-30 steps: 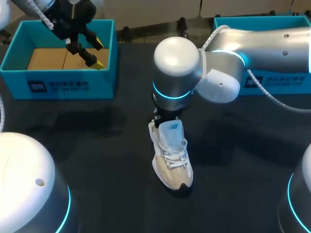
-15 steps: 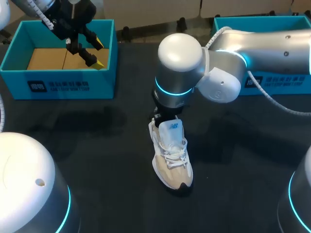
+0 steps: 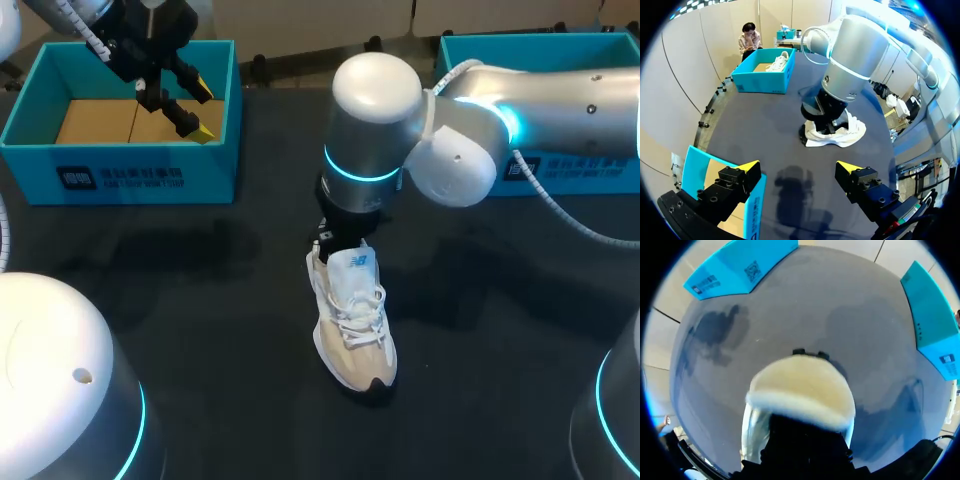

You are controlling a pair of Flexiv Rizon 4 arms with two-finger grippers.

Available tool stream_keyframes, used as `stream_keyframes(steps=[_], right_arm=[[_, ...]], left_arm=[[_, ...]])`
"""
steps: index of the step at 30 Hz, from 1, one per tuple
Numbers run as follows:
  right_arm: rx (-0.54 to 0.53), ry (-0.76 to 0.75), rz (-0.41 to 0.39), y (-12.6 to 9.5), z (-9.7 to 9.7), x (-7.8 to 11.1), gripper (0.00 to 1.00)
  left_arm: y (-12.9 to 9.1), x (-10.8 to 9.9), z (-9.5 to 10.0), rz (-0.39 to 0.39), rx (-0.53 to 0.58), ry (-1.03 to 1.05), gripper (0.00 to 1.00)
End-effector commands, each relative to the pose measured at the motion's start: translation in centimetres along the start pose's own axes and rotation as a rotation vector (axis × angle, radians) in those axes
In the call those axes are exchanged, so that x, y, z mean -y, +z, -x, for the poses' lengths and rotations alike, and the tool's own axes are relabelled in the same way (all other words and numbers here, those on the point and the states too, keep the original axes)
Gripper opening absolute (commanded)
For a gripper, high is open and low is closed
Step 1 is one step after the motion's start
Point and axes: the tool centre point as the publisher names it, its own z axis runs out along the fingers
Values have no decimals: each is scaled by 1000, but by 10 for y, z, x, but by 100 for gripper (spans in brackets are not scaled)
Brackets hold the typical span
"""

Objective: Take the shoe out of the shoebox, open the shoe tongue, remove and reinsert the insole, then place the shoe into the shoebox

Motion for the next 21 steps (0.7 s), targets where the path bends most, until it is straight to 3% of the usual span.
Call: stream_keyframes(steps=[1,7,12,21], right_arm=[[-14,4,-33,-18,5,6,0],[-55,9,-112,-33,3,8,0],[-136,5,-258,-37,0,9,0],[-150,18,-357,-41,-3,21,0]], left_arm=[[0,1,0,4,0,-1,100],[0,1,0,4,0,-1,100],[0,1,0,4,0,-1,100],[0,1,0,4,0,-1,100]])
